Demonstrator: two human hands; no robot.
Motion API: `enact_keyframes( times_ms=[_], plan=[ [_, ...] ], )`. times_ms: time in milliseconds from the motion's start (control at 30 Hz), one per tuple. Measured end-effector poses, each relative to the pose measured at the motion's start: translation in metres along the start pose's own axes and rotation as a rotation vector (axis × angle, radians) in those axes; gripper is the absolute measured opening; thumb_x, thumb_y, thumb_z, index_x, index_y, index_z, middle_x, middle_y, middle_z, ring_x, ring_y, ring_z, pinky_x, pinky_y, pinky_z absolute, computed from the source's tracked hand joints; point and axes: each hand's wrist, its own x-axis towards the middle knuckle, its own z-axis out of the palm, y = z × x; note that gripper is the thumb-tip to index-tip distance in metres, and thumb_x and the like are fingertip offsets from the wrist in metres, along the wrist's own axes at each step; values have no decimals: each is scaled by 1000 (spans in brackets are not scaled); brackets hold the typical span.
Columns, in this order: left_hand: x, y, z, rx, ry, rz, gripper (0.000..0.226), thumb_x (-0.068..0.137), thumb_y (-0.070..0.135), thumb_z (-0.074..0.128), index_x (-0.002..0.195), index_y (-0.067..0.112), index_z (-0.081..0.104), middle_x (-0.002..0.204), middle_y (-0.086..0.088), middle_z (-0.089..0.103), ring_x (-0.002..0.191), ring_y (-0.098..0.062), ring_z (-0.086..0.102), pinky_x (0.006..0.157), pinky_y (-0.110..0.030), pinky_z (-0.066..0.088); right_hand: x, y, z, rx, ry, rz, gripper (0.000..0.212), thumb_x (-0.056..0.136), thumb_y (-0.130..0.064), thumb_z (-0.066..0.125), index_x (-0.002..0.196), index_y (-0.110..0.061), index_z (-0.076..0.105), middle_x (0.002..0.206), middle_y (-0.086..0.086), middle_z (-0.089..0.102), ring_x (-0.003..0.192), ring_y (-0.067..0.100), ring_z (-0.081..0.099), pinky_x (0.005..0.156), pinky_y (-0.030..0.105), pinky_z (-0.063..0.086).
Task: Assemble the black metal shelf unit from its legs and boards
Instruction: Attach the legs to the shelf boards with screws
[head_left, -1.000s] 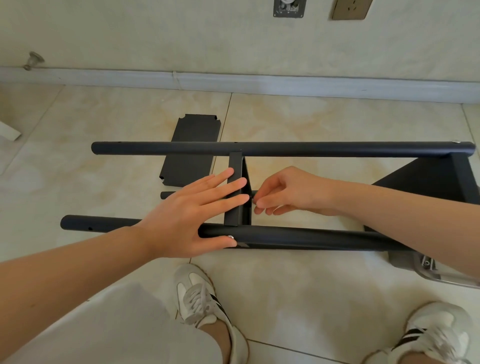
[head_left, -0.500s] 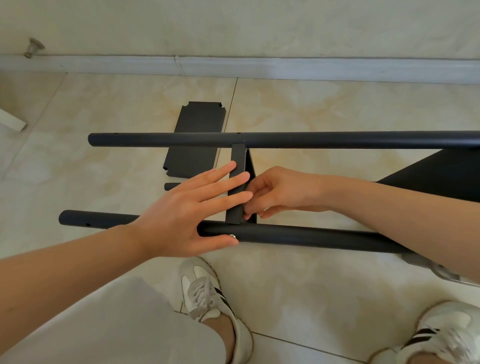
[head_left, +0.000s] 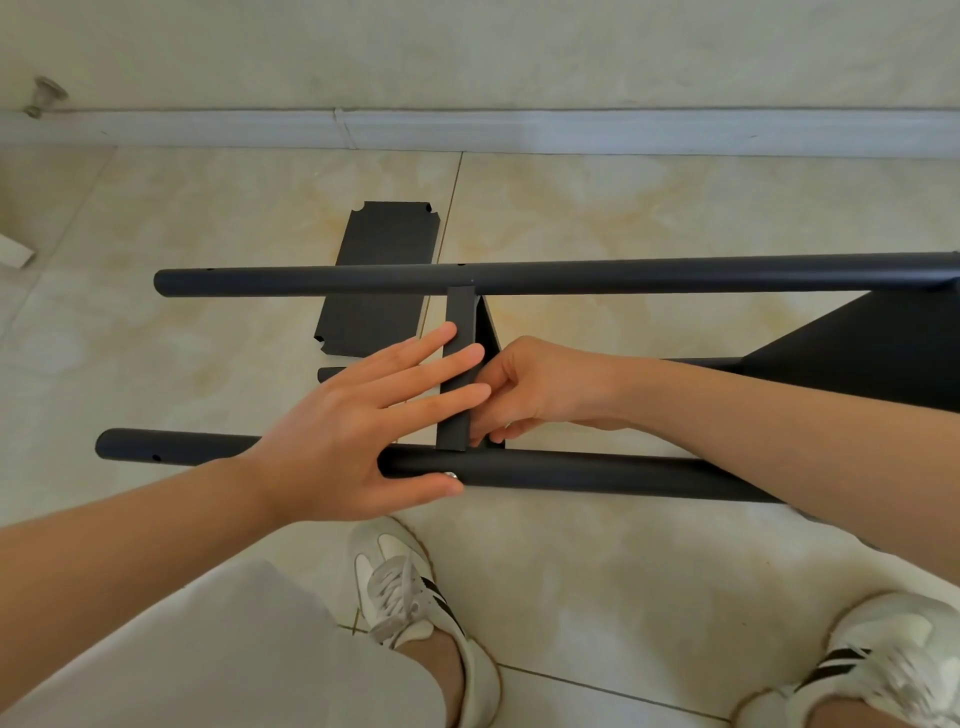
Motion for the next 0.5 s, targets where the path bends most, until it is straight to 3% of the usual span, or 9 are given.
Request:
enact_keyframes(
  times_ms=[100, 500],
  plan=[
    [0, 0, -1, 7, -1, -2, 69, 90, 56, 63, 147, 20, 47, 159, -3, 38, 153, -23, 23, 122, -39, 28, 1, 0, 2, 6, -8, -1, 12, 85, -15, 72, 94, -9, 76, 92, 7, 75, 78, 9, 68, 90, 34, 57],
    [2, 2, 0, -1, 2, -1, 69, 89, 54, 64, 146, 20, 47, 158, -4, 39, 152, -25, 25, 117, -46, 35, 0, 1, 0, 106, -81, 38, 14, 87, -17, 69, 79, -24, 78, 86, -3, 75, 79, 6, 67, 89, 29, 56]
  ],
)
